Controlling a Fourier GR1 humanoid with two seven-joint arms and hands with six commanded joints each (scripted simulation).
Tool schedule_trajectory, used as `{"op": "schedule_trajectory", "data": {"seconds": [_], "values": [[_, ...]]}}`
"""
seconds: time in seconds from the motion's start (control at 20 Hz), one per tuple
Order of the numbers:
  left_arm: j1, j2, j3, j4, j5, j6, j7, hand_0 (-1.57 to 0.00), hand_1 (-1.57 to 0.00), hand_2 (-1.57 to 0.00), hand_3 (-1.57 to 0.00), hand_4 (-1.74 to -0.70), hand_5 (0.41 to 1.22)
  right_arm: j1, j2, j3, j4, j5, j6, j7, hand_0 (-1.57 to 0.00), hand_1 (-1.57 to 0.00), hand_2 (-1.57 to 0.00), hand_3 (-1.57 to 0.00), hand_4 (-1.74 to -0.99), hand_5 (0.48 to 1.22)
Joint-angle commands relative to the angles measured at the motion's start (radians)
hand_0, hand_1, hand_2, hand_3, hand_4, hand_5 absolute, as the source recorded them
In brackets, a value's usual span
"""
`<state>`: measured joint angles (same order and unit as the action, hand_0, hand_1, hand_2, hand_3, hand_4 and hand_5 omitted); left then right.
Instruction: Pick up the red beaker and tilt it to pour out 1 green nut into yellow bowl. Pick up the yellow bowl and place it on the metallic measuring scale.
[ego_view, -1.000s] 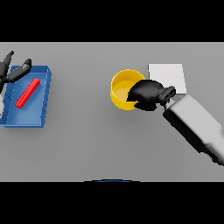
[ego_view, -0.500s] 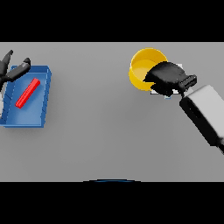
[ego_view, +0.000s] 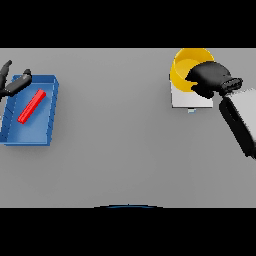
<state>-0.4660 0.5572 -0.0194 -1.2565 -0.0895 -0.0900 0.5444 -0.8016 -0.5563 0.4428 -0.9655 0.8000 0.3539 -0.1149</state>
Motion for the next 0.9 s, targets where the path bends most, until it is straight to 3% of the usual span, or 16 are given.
{"op": "schedule_trajectory", "data": {"seconds": [0.0,0.3,0.65,0.75,0.8,0.85], "values": [[-0.001,0.000,0.000,0.004,0.002,-0.004,0.005,0.00,0.00,0.00,0.00,-0.86,0.779,-0.006,0.002,0.000,0.038,0.004,-0.016,-0.022,-1.57,-1.57,-1.50,-1.18,-1.741,1.221],[-0.030,-0.012,-0.013,0.023,-0.015,0.004,0.015,0.00,0.00,0.00,0.00,-0.86,0.807,-0.020,0.034,-0.012,0.173,0.004,-0.067,-0.046,-1.57,-1.57,-1.39,-1.36,-1.741,1.221],[-0.033,-0.009,-0.014,0.030,-0.014,-0.007,0.023,0.00,0.00,0.00,0.00,-0.84,0.783,-0.024,0.050,-0.010,0.226,0.005,-0.078,-0.047,-1.57,-1.57,-1.37,-1.45,-1.741,1.221],[-0.036,-0.007,-0.016,0.037,-0.015,-0.013,0.015,0.00,0.00,0.00,0.00,-0.84,0.779,-0.027,0.054,-0.012,0.237,0.002,-0.079,-0.045,-1.57,-1.50,-1.44,-1.25,-1.741,1.221],[-0.034,-0.008,-0.020,0.032,-0.016,-0.015,0.010,0.00,0.00,0.00,0.00,-0.84,0.775,-0.027,0.049,-0.012,0.236,0.001,-0.070,-0.048,-1.56,-1.43,-1.34,-1.11,-1.682,1.221],[-0.039,-0.008,-0.016,0.035,-0.012,-0.016,0.020,0.00,0.00,0.00,0.00,-0.84,0.773,-0.024,0.043,-0.016,0.232,-0.005,-0.060,-0.043,-1.47,-1.28,-1.18,-0.96,-1.632,1.145]]}}
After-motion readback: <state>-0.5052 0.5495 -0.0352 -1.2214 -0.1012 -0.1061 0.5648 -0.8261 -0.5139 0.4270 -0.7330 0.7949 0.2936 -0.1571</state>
